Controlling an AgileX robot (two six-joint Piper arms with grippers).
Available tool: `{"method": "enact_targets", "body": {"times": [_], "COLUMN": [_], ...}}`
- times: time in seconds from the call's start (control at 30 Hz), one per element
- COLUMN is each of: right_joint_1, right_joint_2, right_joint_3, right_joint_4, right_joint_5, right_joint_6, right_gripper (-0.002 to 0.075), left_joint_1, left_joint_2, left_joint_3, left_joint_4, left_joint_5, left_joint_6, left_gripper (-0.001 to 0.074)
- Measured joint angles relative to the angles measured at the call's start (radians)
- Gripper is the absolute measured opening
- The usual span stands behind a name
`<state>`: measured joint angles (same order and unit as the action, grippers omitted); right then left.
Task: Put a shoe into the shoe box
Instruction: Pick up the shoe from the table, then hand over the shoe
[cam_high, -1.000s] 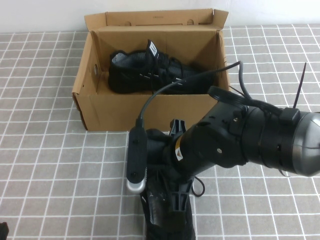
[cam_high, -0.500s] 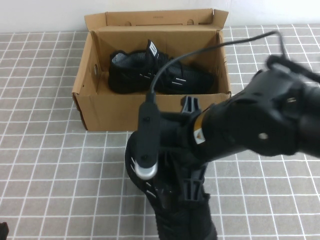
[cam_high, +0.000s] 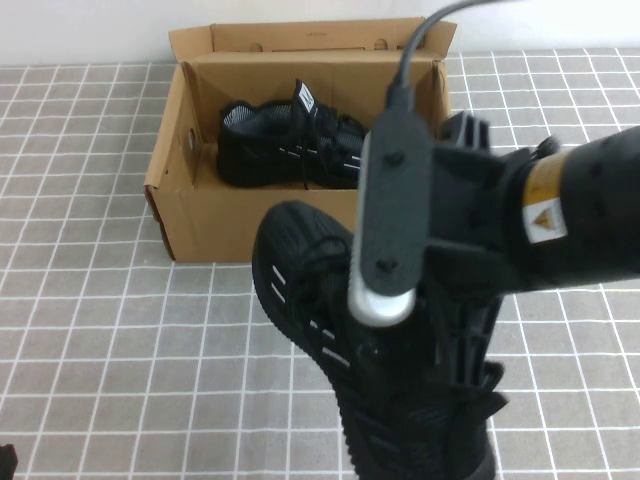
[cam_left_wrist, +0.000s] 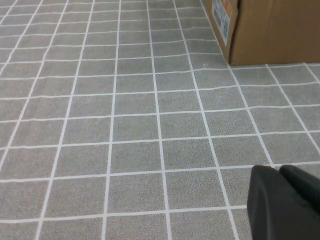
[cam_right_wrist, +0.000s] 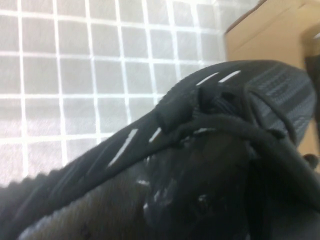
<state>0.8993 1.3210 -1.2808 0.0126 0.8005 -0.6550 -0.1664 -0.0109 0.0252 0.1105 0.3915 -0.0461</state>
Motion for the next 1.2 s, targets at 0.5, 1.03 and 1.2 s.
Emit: {"method": "enact_targets", "body": {"times": [0.5, 1.03, 1.2], "right_joint_1": [0.0, 0.0, 0.0], "right_joint_2": [-0.032, 0.033, 0.1], "right_joint_3": [0.0, -0.144, -0.259], "right_joint_4": [-0.013, -0.006, -0.013], "right_joint_5": [-0.039, 0.076, 0.151], "right_joint_6": [0.039, 0.171, 0.269], "right_gripper": [-0.0005, -0.0006, -0.0006], "left_joint_1": [0.0, 0.0, 0.0], "left_joint_2": [0.0, 0.0, 0.016], "left_joint_3": [0.0, 0.0, -0.054], "left_joint_4": [0.0, -0.217, -0.233], "left_joint_5": [0.0, -0.391, -0.283], "left_joint_6": [0.0, -0.15, -0.201], "left_gripper": [-0.0001, -0.0001, -0.0001]}}
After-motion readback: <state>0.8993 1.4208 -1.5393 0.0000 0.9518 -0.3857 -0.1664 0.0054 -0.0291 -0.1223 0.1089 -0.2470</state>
